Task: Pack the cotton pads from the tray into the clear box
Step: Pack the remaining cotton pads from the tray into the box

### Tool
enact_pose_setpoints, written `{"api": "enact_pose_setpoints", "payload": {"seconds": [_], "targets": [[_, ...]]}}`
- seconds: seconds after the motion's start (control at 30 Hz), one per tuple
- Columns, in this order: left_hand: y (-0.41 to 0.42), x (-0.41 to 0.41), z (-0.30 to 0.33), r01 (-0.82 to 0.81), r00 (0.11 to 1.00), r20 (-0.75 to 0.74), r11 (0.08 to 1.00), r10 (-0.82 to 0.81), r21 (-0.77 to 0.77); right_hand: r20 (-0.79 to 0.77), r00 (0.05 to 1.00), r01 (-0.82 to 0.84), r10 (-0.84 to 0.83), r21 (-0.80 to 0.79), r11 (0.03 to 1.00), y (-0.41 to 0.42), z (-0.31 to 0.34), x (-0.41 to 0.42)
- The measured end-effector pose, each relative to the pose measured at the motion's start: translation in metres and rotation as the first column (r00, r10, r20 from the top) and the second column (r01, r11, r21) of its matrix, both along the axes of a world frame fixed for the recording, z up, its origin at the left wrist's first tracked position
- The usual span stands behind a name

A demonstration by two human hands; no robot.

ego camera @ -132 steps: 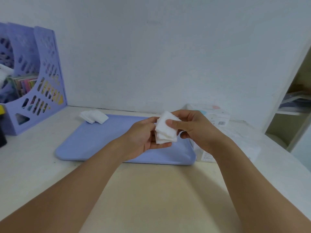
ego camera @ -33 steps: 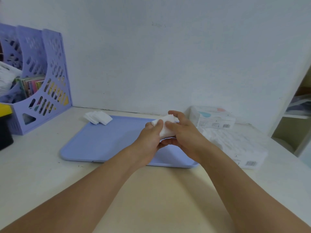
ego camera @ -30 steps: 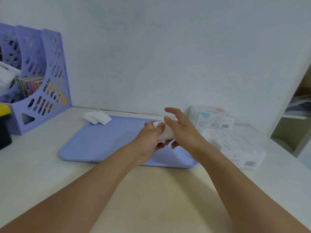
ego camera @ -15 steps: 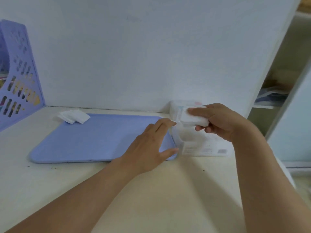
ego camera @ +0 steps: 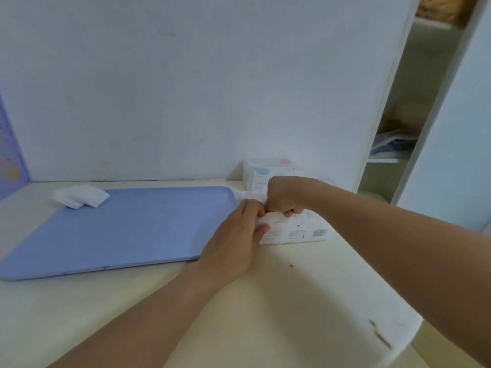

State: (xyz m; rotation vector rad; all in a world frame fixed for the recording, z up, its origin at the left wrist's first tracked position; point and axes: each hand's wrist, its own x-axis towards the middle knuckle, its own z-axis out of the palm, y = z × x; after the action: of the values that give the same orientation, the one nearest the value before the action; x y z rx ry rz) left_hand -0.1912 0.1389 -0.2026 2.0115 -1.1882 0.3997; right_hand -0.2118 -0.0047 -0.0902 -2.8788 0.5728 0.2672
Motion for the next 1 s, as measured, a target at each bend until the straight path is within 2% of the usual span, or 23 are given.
{"api": "enact_pose_setpoints", "payload": {"seconds": [0.1,0.17,0.2,0.27,0.33,0.37,0.43,0.57,0.63,0.7,0.8,0.87,1.0], "targets": [[-0.003,0.001,-0.001,0.023,0.999,0.040,1.000,-0.023,0.004,0.161,0.983,-0.046,0.089,-0.253,0.966,0.005,-0.021,0.002],[-0.005,0.004,-0.002,0.045,0.998,0.042,0.999,-0.044,-0.022,0.194,0.974,-0.046,0.113,-0.322,0.946,0.007,-0.026,0.003],[-0.005,0.004,-0.002,0.050,0.998,0.035,0.998,-0.049,-0.030,0.148,0.985,-0.050,0.091,-0.263,0.964,0.006,-0.022,0.003],[-0.006,0.005,-0.001,0.057,0.998,0.028,0.998,-0.056,-0.029,-0.039,0.999,-0.015,0.015,-0.007,1.000,-0.001,-0.004,0.005],[-0.005,0.006,0.000,0.068,0.997,0.029,0.997,-0.068,-0.029,-0.169,0.985,0.062,-0.026,0.210,0.976,-0.007,0.013,0.006],[-0.004,0.006,0.001,0.070,0.997,0.029,0.997,-0.069,-0.031,-0.182,0.982,0.091,-0.041,0.273,0.958,-0.009,0.016,0.007],[-0.003,0.008,0.001,0.060,0.998,0.016,0.998,-0.059,-0.037,-0.189,0.981,0.109,-0.053,0.301,0.947,-0.006,0.011,0.008],[-0.005,0.007,0.000,0.049,0.999,-0.009,0.998,-0.049,-0.041,-0.182,0.982,0.075,-0.053,0.113,0.991,0.005,-0.003,0.012],[-0.005,0.005,0.003,0.050,0.999,-0.008,0.998,-0.050,-0.023,-0.110,0.994,0.004,-0.014,-0.087,0.996,0.009,-0.008,0.014],[-0.004,0.004,0.004,0.045,0.999,-0.014,0.999,-0.045,-0.017,-0.011,0.999,-0.037,0.035,-0.304,0.952,0.011,-0.013,0.014],[-0.004,0.004,0.005,0.030,0.999,-0.012,0.999,-0.030,-0.032,0.182,0.981,0.034,0.061,-0.477,0.878,0.009,-0.021,0.011],[-0.004,0.004,0.005,0.021,1.000,-0.002,0.999,-0.021,-0.041,0.237,0.971,0.085,0.029,-0.457,0.885,0.005,-0.025,0.011],[-0.004,0.005,0.004,0.016,1.000,-0.002,0.999,-0.016,-0.038,0.112,0.963,0.267,-0.247,-0.250,0.931,-0.006,-0.034,0.007]]}}
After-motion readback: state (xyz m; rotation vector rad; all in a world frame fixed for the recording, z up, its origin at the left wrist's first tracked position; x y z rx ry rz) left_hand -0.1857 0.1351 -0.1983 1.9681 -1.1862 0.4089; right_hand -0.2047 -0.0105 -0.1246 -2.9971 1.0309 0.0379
